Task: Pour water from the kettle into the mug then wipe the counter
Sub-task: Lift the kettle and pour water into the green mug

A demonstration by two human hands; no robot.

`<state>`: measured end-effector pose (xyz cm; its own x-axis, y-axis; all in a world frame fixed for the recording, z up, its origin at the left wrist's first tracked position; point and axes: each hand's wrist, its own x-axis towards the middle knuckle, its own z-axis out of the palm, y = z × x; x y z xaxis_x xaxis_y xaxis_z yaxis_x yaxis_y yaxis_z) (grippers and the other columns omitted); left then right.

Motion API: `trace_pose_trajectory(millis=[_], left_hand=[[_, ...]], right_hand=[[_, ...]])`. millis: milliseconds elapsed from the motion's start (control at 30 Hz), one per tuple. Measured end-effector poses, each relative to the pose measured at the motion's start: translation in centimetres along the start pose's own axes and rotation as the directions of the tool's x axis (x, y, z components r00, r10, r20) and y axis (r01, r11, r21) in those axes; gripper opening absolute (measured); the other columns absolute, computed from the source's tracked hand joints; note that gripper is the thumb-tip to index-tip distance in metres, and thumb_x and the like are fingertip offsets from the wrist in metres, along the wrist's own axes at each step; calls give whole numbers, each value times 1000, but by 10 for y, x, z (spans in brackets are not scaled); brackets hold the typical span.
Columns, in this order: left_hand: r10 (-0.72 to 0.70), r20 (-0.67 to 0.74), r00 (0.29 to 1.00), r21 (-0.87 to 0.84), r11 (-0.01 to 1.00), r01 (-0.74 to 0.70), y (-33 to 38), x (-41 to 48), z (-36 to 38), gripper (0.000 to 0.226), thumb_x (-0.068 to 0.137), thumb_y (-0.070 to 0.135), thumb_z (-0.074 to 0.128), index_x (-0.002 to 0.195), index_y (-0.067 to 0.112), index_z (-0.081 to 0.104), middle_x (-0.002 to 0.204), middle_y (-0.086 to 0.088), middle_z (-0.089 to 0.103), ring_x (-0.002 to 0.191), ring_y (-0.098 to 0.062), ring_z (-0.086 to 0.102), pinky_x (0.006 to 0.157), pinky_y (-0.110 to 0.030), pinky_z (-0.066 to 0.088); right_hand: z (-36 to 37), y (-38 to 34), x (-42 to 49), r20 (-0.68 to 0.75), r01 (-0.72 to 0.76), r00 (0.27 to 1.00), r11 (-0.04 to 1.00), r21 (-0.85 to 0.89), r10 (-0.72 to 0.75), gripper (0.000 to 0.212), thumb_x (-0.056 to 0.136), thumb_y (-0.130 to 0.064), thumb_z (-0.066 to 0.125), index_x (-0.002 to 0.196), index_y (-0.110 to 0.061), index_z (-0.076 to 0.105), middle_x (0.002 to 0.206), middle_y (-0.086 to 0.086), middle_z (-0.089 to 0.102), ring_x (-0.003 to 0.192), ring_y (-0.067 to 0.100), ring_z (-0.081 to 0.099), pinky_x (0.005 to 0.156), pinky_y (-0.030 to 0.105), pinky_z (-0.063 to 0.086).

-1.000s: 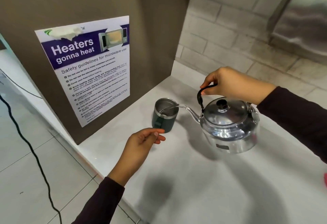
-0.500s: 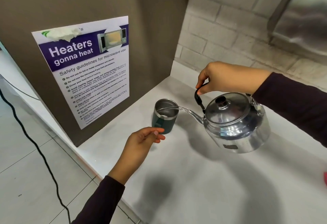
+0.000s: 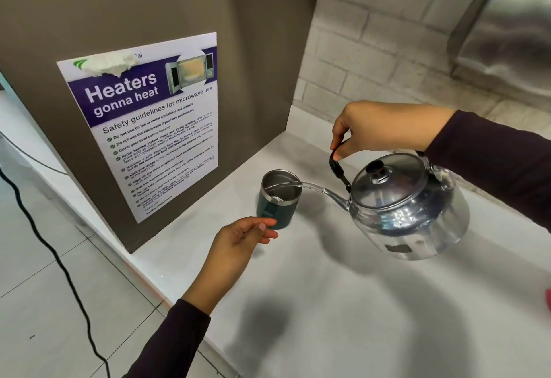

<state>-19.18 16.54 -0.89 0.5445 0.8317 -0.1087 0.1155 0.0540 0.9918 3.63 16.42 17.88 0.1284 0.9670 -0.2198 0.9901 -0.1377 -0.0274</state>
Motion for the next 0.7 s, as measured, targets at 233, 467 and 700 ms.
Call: trace_pose_trajectory(millis=[233, 467, 700], left_hand=[[5, 8, 1000, -16, 1000, -5, 2, 1, 1, 25, 92, 21, 49, 88, 33, 70, 81, 9, 75, 78, -4, 68, 84, -24, 49], [-2, 19, 1000, -23, 1000, 2, 3, 1, 2, 25, 93, 20, 49, 90, 32, 70, 80, 9, 76, 80, -6, 68, 88, -27, 48], [4, 30, 1000, -17, 1000, -3, 2, 0, 2, 26, 93, 20, 48, 89, 34, 70, 79, 12, 76, 79, -5, 68, 85, -25, 49]], right_hand=[[-3, -2, 0, 29, -13, 999, 1000, -1, 13, 22, 77, -30, 75, 92, -15, 75, 99, 5, 72, 97, 26, 63, 81, 36, 50], [-4, -5, -2, 37, -17, 999, 1000, 11, 16, 23, 77, -30, 75, 93, -14, 75, 97, 6, 71, 88, 25, 62, 59, 23, 40], [-6, -7, 1, 54, -18, 998, 999, -28, 20, 23, 76, -30, 75, 92, -13, 75, 100, 7, 73, 93, 27, 65, 68, 31, 49]])
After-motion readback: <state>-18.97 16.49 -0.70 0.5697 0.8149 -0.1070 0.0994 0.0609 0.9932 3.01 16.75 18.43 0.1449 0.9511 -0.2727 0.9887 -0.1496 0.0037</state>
